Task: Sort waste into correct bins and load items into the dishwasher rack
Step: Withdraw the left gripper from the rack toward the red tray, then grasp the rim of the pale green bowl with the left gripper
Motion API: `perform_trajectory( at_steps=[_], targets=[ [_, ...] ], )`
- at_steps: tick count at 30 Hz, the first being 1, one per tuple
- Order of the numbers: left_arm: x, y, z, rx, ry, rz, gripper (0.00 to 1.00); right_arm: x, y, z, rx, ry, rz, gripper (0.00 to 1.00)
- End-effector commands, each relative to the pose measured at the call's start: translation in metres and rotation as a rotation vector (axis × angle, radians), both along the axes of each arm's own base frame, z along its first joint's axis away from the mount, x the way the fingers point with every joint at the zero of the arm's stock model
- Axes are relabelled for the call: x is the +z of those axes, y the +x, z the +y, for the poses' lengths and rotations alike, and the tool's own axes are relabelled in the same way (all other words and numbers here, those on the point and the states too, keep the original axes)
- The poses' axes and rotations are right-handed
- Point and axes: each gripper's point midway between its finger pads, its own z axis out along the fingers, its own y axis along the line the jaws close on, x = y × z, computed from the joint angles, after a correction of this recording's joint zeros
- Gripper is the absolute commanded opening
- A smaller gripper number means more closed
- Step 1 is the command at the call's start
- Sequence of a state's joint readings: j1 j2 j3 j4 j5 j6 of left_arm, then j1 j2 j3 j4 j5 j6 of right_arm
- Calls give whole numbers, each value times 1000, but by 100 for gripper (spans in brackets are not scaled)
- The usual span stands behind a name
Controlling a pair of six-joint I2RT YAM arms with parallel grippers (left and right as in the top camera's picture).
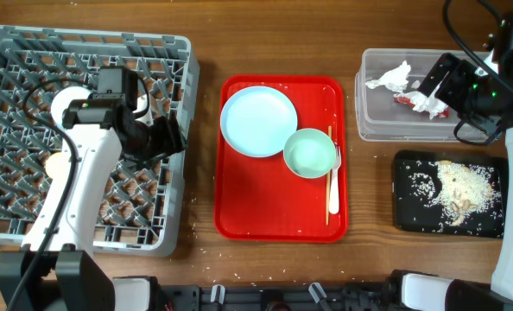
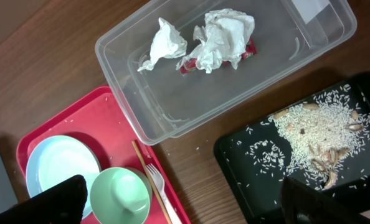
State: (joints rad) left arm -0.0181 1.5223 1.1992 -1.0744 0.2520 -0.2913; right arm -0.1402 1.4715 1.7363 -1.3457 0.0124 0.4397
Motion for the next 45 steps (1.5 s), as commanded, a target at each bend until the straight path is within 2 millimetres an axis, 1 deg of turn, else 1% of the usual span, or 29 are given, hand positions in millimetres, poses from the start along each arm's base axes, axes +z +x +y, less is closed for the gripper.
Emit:
perform_trajectory(
  at_steps=[1, 3, 6, 7, 8, 9, 10, 11, 15, 16, 17, 18, 20, 22, 24, 25, 26, 27, 29, 30, 32, 33, 34, 35, 36, 39, 41, 44, 45],
  targets=[
    [-3, 5, 4, 5, 34, -16, 54, -1, 2, -3, 9, -17, 5, 100],
    [-3, 5, 5, 6, 41, -15, 51, -1, 2, -3, 9, -17, 5, 100],
    [-2, 11, 5, 6, 37, -43, 34, -1, 2, -3, 9, -17, 5, 100],
    [0, 15, 1, 2, 14, -58, 34, -1, 2, -3, 9, -17, 5, 100],
    [6, 17, -16, -21, -83, -74, 32, -1, 2, -3, 9, -17, 5, 100],
    [12, 18, -32, -81, -161, -98, 37, -1, 2, -3, 9, -17, 5, 100],
    [22, 16, -60, -252, -250, -160, 48, -1, 2, -3, 9, -17, 5, 100],
    [25, 11, -79, -353, -277, -186, 53, -1, 2, -3, 9, -17, 5, 100],
    [30, -8, -150, -611, -283, -254, 56, -1, 2, -3, 9, -17, 5, 100],
    [33, -12, -172, -680, -288, -294, 58, -1, 2, -3, 9, -17, 5, 100],
    [36, -14, -185, -721, -286, -325, 60, -1, 2, -3, 9, -17, 5, 100],
    [39, -18, -209, -786, -265, -385, 60, -1, 2, -3, 9, -17, 5, 100],
    [39, -20, -233, -849, -211, -457, 61, -1, 2, -3, 9, -17, 5, 100],
    [31, -20, -251, -877, -148, -498, 64, -1, 2, -3, 9, -17, 5, 100],
    [12, -19, -258, -859, -96, -464, 68, -1, 2, -3, 9, -17, 5, 100],
    [0, -21, -259, -860, -88, -422, 69, -1, 2, -3, 9, -17, 5, 100],
    [-6, -20, -260, -862, -82, -403, 69, -1, 2, -3, 9, -17, 5, 99],
    [-7, -21, -264, -870, -99, -395, 69, -1, 2, -3, 9, -17, 5, 100],
    [-4, -35, -280, -957, -157, -395, 68, -1, 2, -3, 9, -17, 5, 99],
    [-5, -38, -285, -995, -137, -415, 68, -1, 2, -3, 9, -17, 5, 100],
    [-5, -35, -296, -1059, -25, -519, 68, -1, 2, -3, 9, -17, 5, 100],
    [0, -31, -307, -1119, 39, -615, 83, -1, 2, -3, 9, -17, 5, 100],
    [1, -30, -317, -1147, 48, -659, 87, -1, 2, -3, 9, -17, 6, 100],
    [-3, -27, -322, -1145, 42, -669, 88, -1, 2, -3, 9, -17, 5, 100],
    [-8, -25, -324, -1145, 42, -668, 88, -1, 2, -3, 9, -17, 5, 100],
    [-42, -23, -325, -1158, 64, -602, 88, -1, 2, -3, 9, -17, 5, 100],
    [-59, -25, -324, -1169, 75, -564, 88, -1, 2, -3, 9, -17, 5, 100],
    [-76, -28, -321, -1178, 89, -519, 87, -1, 2, -3, 9, -17, 5, 100],
    [-78, -29, -320, -1180, 92, -511, 83, -1, 2, -3, 9, -17, 6, 100]
  ],
)
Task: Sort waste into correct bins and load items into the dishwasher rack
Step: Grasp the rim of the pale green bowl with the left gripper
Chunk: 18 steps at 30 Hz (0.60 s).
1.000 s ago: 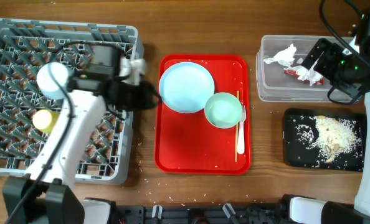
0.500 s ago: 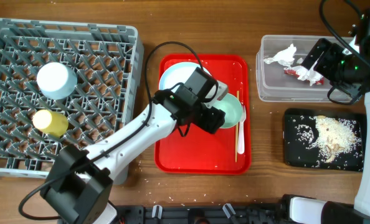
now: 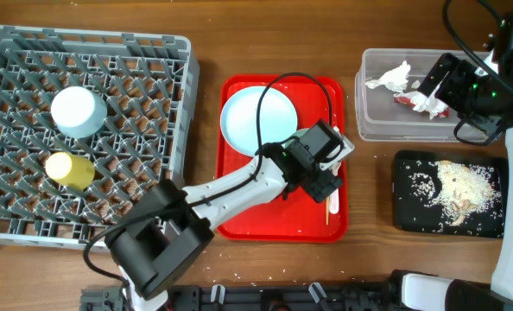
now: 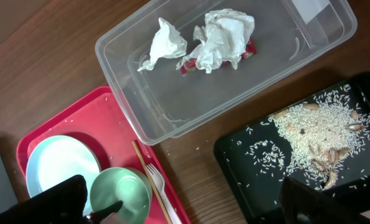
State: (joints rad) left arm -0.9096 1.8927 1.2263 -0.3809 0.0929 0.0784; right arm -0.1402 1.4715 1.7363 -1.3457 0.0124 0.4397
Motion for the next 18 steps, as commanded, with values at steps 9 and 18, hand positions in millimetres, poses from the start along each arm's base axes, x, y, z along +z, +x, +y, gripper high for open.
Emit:
perform_trajectory(
  at_steps=[9, 18],
  targets=[
    [-28, -30, 25, -32, 109, 143, 69, -1, 2, -3, 9, -17, 5, 100],
    [-30, -43, 28, 67, 98, 258, 54, -1, 2, -3, 9, -17, 5, 100]
  ],
)
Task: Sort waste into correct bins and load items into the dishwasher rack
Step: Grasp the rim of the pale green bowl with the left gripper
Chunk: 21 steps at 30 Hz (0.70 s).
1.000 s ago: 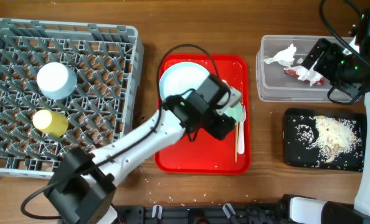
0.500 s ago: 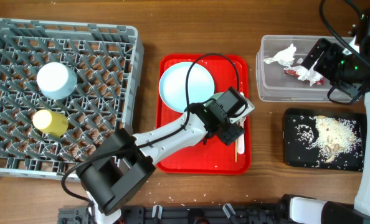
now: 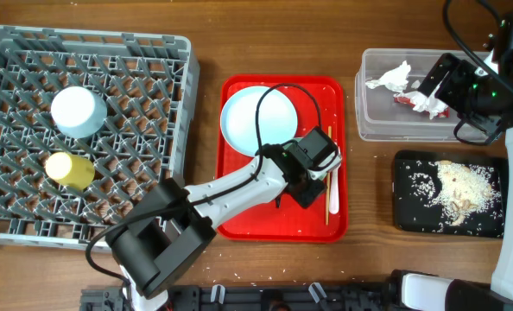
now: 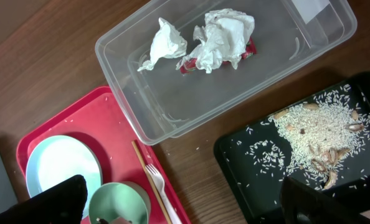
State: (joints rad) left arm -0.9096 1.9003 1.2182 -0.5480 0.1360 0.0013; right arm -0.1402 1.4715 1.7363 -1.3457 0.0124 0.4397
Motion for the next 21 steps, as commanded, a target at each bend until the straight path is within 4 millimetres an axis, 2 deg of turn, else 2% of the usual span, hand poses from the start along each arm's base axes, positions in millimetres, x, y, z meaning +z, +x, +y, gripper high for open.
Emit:
perform_trajectory(
  at_steps=[1, 7, 10, 15, 19, 21],
  targets=[
    [-7, -20, -4, 6, -34, 121, 53, -1, 2, -3, 9, -17, 5, 100],
    [-5, -27, -7, 87, -60, 197, 40, -1, 2, -3, 9, -17, 5, 100],
    [-5, -26, -8, 116, -64, 206, 25, -1, 2, -3, 9, -17, 5, 100],
    [-3, -22, -13, 130, -86, 197, 22, -1, 2, -3, 9, -17, 5, 100],
    [0, -20, -18, 129, -114, 195, 13, -1, 2, -3, 9, -17, 6, 100],
    [3, -16, -24, 125, -141, 174, 17, -1, 2, -3, 9, -17, 5, 100]
  ],
)
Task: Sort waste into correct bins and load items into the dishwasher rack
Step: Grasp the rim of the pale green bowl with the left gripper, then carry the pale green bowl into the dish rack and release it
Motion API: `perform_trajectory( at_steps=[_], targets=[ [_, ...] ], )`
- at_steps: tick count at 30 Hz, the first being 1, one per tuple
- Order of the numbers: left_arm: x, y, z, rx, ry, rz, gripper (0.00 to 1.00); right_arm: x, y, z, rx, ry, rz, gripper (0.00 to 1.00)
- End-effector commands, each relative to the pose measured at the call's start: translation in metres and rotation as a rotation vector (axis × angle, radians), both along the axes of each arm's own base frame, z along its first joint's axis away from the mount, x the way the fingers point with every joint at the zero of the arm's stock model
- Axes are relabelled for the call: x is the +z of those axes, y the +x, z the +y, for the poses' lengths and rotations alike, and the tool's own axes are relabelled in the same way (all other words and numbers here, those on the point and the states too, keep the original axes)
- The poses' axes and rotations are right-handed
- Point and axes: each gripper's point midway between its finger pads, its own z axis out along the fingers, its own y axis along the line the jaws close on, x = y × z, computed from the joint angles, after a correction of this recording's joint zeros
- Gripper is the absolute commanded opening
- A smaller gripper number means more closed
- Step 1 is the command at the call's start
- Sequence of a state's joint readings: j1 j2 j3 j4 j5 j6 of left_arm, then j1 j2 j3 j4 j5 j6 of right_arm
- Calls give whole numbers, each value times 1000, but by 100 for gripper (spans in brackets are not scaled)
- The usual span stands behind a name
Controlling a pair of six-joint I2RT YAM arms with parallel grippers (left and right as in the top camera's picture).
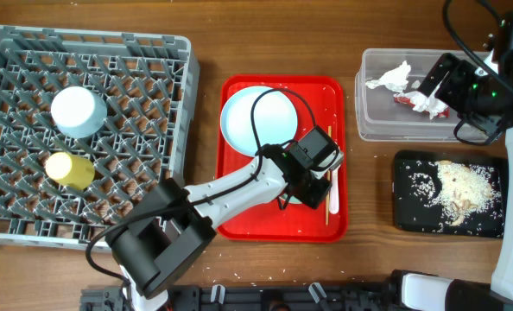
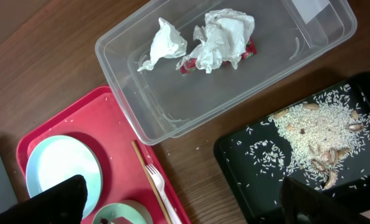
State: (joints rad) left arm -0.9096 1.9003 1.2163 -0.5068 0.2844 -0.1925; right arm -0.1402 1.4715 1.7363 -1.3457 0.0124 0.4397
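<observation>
My left gripper (image 1: 311,177) is over the red tray (image 1: 265,212), shut on the rim of the green bowl (image 2: 132,211). In the overhead view the arm hides most of that bowl. A pale blue plate (image 1: 258,121) lies on the tray's far half. Along the tray's right side lie a white fork (image 1: 334,186) and a wooden chopstick (image 1: 329,142). The grey dishwasher rack (image 1: 92,34) on the left holds a blue cup (image 1: 75,111) and a yellow cup (image 1: 69,170). My right gripper (image 2: 185,205) hangs open above the clear bin (image 1: 373,121).
The clear bin holds crumpled tissues (image 2: 219,34) and a red wrapper. In front of it a black tray (image 1: 412,216) carries scattered rice and scraps. Rice grains dot the red tray and the table. The left arm's cable arches over the plate.
The green bowl has shifted a little toward the tray's near edge together with my left gripper. The right arm, plate, fork and chopstick have not moved.
My left gripper was first over the rack, while the green bowl sat beside the plate on the tray. Then it was at the bowl, and the two cups showed in the rack. The bowl has since moved with the gripper toward the tray's near side.
</observation>
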Motion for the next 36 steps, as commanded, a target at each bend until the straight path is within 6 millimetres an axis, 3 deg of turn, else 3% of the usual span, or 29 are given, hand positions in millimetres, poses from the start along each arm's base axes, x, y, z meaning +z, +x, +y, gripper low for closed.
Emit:
perform_trajectory(
  at_steps=[1, 6, 11, 14, 16, 19, 21, 26, 30, 32, 36],
  targets=[
    [-4, 2, -6, 0, -27, 3, 19, -1, 2, -3, 9, -17, 5, 100],
    [-4, 5, -6, -3, -24, -21, 20, -1, 2, -3, 9, -17, 5, 100],
    [-30, 4, 8, 12, 69, 2, 23, -1, 2, -3, 9, -17, 5, 100],
    [-32, 3, 9, 12, 73, 4, 25, -1, 2, -3, 9, -17, 5, 100],
    [-33, 3, 9, 12, 74, 5, 23, -1, 2, -3, 9, -17, 5, 100],
    [-32, 3, 8, 19, 73, 8, 4, -1, 2, -3, 9, -17, 5, 100],
    [-23, 4, 4, 58, 49, 22, 4, -1, 2, -3, 9, -17, 5, 100],
    [25, 9, -13, 99, -74, 16, 4, -1, 2, -3, 9, -17, 5, 100],
    [99, 16, -9, 151, -265, 51, 4, -1, 2, -3, 9, -17, 5, 100],
    [140, 27, 5, 169, -367, 29, 4, -1, 2, -3, 9, -17, 6, 100],
    [224, 68, 73, 317, -526, -121, 4, -1, 2, -3, 9, -17, 5, 100]
  ],
)
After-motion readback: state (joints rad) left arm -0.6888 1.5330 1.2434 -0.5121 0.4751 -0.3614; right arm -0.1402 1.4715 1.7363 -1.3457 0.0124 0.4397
